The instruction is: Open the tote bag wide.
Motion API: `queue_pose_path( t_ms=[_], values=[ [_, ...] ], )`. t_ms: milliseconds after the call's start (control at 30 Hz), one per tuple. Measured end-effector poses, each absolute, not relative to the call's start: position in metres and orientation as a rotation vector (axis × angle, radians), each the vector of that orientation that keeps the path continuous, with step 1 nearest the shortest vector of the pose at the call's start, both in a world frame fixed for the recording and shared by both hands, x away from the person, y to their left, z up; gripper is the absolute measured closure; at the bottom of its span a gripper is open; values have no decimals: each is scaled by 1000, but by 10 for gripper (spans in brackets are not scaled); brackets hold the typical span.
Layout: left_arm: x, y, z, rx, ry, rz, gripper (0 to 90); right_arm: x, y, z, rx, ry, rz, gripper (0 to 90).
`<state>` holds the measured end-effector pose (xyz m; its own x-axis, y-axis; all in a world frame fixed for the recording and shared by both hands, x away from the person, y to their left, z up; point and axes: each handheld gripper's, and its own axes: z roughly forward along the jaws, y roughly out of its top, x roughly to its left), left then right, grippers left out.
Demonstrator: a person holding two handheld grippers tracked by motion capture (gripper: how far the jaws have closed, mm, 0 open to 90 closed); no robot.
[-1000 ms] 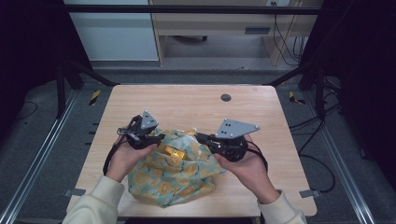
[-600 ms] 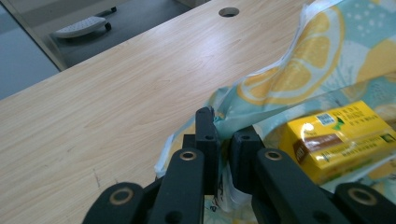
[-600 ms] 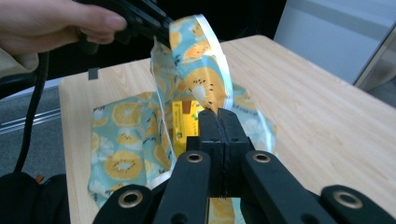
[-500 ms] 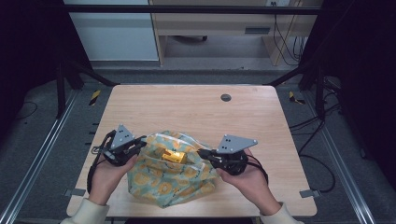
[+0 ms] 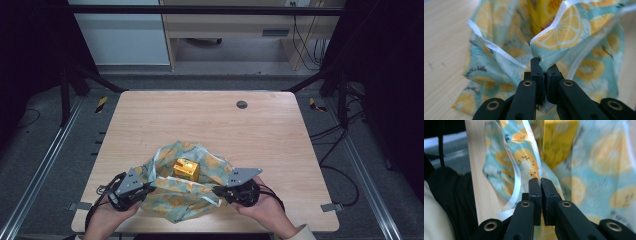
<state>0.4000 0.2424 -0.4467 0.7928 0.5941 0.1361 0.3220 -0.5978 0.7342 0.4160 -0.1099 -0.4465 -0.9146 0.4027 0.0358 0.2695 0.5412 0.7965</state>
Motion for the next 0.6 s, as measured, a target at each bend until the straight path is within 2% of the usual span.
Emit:
queue_pose_path(
  t_ms=[233, 600],
  values=[
    [402, 236, -463, 2388, 685, 439, 890, 415, -108, -460, 594, 2691, 1208, 900],
    [407, 233, -476, 2427, 743, 412, 882, 416, -104, -473, 609, 2747, 1084, 900]
  ],
)
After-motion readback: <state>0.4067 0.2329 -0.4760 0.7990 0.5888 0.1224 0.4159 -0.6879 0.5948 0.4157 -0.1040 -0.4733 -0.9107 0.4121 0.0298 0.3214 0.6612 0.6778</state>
